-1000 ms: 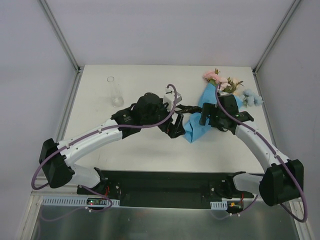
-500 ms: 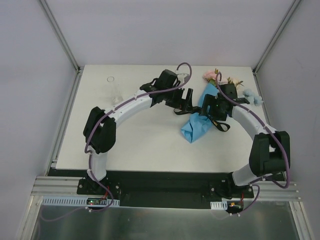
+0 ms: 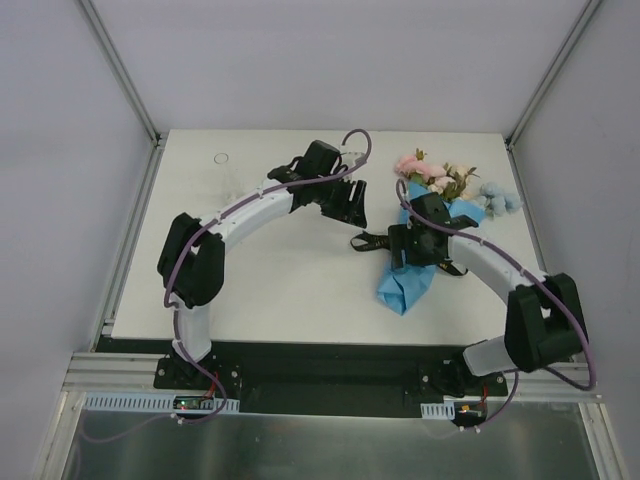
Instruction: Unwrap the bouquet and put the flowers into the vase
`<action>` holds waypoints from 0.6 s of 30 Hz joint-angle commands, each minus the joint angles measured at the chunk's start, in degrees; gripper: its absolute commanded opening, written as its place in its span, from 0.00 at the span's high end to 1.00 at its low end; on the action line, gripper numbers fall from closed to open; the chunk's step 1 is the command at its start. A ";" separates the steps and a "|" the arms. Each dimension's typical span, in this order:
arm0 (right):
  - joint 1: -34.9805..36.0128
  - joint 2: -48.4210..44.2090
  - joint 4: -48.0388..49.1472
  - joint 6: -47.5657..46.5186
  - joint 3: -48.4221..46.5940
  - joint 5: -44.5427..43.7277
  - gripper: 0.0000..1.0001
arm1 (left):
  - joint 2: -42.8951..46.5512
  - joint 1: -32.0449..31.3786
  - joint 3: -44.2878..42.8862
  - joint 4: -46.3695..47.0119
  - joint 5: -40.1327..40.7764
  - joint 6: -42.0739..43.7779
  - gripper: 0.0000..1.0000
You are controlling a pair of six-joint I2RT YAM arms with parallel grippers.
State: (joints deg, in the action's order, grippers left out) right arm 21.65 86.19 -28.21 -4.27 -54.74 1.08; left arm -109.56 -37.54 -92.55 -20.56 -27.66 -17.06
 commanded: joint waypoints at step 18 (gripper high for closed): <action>-2.15 6.86 -0.88 -4.59 -16.08 7.45 0.63 | -15.07 0.18 -9.32 -1.77 -9.69 0.89 0.71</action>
State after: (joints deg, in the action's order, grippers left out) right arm 17.61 89.32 -30.52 -4.34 -65.21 6.92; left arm -127.07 -37.43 -104.25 -21.80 -34.89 -16.45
